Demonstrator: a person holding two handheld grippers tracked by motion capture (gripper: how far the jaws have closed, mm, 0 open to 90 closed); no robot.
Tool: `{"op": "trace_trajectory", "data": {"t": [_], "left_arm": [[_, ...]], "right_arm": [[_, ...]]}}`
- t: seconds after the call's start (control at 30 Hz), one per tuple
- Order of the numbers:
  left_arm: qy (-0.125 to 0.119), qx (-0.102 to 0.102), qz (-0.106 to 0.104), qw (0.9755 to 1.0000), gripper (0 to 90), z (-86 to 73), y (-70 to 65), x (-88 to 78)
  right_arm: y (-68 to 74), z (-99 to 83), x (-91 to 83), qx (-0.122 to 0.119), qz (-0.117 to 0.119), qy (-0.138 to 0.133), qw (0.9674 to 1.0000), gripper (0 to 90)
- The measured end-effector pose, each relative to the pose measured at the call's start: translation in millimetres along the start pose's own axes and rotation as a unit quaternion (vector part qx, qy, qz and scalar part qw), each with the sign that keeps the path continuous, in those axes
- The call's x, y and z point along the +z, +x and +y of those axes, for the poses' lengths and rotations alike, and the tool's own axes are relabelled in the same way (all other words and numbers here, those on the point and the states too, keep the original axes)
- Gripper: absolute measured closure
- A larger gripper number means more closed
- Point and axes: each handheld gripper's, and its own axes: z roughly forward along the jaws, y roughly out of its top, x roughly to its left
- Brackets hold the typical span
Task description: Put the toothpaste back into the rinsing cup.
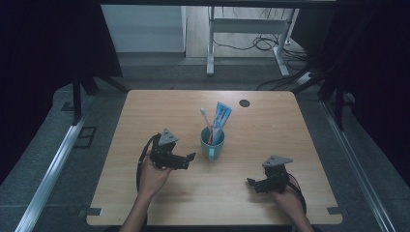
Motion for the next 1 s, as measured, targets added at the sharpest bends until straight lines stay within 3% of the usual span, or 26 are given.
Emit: {"op": "trace_trajectory", "data": {"t": [0.43, 0.7, 1.0], "left_arm": [[0.009, -0.008, 0.015, 0.9998, 0.7, -32.2, 5.2, -9.8], [0.005, -0.014, 0.010, 0.9998, 0.9, -51.1, 4.9, -10.3], [0.028, -0.008, 0.022, 0.9993, 0.9, -72.4, -0.5, -1.9]], "right_arm": [[0.0, 0.0, 0.0, -0.001, -0.001, 0.000, 1.0000, 1.2], [0.5, -0.2, -0.2, 0.001, -0.002, 0.000, 1.0000, 1.3], [0.6, -0.2, -0.2, 0.001, -0.003, 0.000, 1.0000, 1.3]]}}
